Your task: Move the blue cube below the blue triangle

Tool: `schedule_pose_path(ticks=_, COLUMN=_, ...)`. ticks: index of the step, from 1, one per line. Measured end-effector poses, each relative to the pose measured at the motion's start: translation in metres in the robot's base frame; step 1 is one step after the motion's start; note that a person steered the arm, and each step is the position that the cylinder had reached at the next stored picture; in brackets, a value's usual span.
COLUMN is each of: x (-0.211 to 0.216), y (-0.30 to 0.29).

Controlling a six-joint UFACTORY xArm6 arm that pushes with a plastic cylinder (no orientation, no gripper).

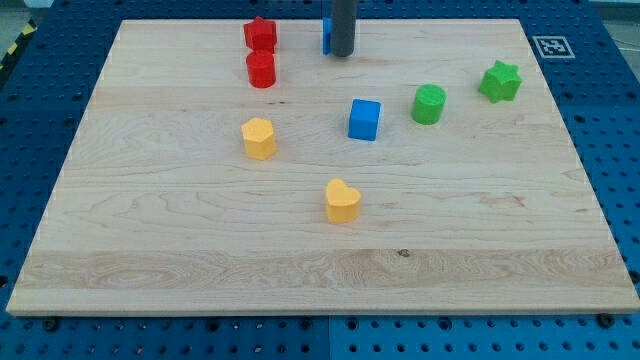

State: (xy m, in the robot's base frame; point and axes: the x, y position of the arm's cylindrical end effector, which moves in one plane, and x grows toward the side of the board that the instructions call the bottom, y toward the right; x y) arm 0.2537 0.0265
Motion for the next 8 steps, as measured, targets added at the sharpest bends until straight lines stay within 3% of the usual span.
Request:
schedule_pose_path(ticks=2, x=-0.009, y=-0.003)
schedule_pose_path(ticks=3, x=0.008, y=-0.003)
schedule_pose_path(ticks=6, x=0.118, y=-0.003)
schedule_pose_path(ticks=8, x=0.156, y=-0.003)
